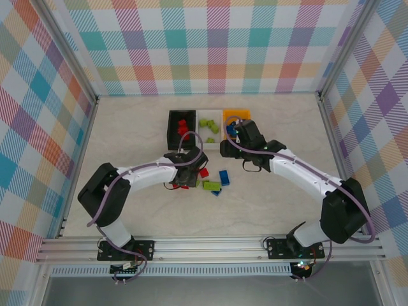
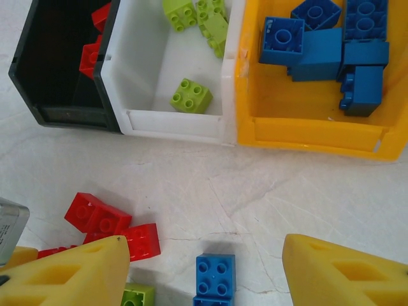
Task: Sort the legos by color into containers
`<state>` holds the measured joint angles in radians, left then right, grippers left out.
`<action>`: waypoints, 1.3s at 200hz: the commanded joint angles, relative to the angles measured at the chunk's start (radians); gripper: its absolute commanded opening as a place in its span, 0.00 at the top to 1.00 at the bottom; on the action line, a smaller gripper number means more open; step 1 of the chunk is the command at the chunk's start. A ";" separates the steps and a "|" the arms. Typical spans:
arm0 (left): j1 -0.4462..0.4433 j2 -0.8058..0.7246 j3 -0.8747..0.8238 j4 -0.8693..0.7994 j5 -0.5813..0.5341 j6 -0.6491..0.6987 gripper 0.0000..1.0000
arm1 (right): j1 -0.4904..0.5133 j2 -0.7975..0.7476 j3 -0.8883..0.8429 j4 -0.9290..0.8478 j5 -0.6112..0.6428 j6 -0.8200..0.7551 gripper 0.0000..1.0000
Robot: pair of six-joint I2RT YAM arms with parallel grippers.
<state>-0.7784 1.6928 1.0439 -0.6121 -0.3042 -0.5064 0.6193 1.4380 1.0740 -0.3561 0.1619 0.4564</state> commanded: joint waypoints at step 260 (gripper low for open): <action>0.006 -0.151 -0.092 -0.018 0.084 -0.083 0.71 | 0.001 -0.037 -0.071 0.054 0.016 0.029 0.35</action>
<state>-0.7799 1.5406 1.0054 -0.6445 -0.2440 -0.5552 0.6193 1.4212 1.0096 -0.3294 0.1894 0.4717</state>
